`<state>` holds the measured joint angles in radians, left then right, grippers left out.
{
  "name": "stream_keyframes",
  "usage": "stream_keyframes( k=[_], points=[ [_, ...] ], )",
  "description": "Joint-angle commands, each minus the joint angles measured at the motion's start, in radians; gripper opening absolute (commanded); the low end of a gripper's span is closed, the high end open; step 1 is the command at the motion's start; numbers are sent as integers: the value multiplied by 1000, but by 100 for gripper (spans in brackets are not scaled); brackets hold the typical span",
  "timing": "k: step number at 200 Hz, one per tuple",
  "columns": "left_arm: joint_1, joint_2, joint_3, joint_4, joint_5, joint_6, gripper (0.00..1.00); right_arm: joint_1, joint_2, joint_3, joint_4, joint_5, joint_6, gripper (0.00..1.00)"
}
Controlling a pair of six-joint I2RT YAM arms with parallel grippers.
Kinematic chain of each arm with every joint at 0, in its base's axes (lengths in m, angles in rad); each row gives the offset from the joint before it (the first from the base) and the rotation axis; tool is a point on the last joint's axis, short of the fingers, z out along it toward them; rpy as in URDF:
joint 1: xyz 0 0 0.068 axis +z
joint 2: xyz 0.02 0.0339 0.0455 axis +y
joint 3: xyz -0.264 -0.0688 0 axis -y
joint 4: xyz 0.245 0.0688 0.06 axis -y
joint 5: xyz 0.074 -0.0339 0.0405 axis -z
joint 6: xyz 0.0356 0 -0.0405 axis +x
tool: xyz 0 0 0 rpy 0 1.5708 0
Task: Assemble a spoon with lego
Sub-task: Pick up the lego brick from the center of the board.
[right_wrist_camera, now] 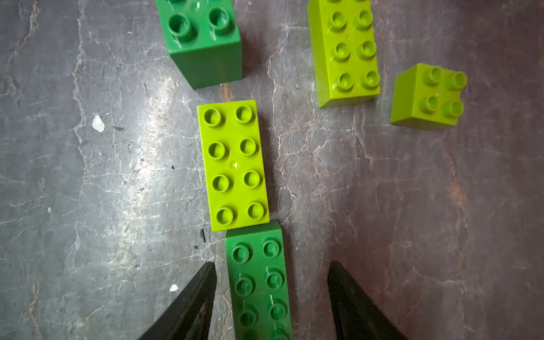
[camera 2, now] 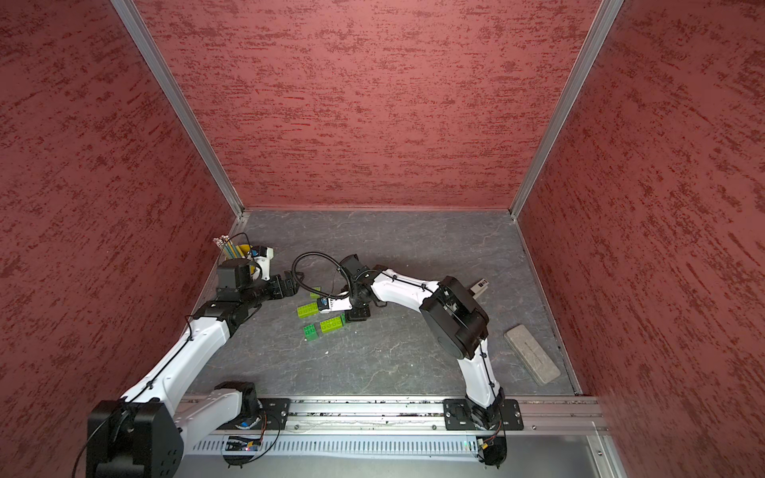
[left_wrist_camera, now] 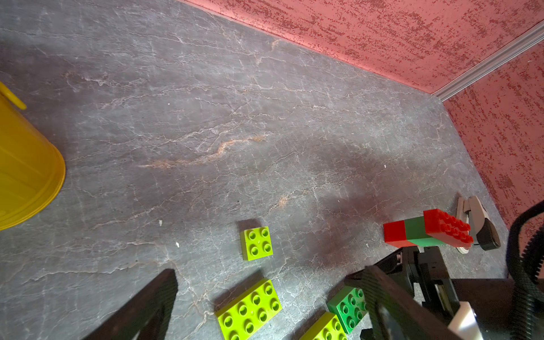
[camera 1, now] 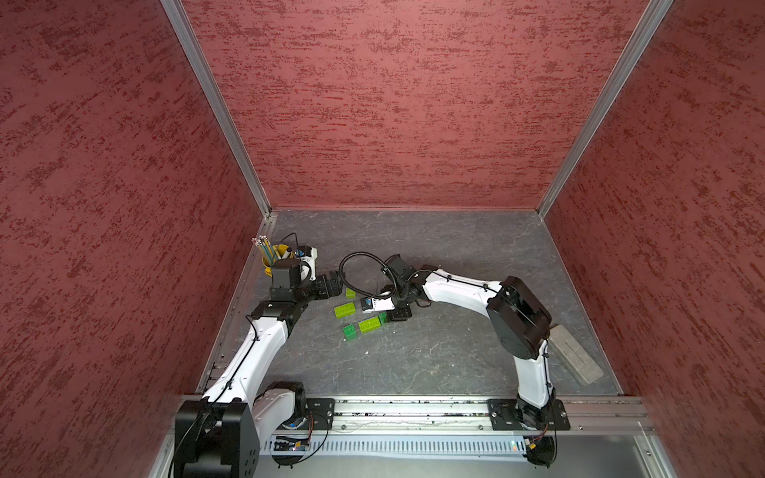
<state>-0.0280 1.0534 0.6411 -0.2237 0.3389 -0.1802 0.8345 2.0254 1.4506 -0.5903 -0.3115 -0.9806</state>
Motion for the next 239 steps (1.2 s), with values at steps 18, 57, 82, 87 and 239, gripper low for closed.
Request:
stream_keyframes(
  k=[18, 57, 82, 87, 239],
  points=[
    [2, 1, -7, 15, 17, 7, 100, 6, 27, 30, -42, 2, -30, 59],
    [-6, 7, -8, 15, 15, 11, 100, 7, 53, 43, -47, 9, -15, 52],
    [-9, 8, -5, 14, 15, 13, 100, 8, 59, 53, -51, 13, -14, 43],
    [-8, 9, -6, 14, 15, 13, 100, 8, 59, 54, -52, 14, -14, 41],
    [-139, -34, -41, 103, 45, 106, 100, -128, -293, 139, -334, 237, 370, 27]
  ],
)
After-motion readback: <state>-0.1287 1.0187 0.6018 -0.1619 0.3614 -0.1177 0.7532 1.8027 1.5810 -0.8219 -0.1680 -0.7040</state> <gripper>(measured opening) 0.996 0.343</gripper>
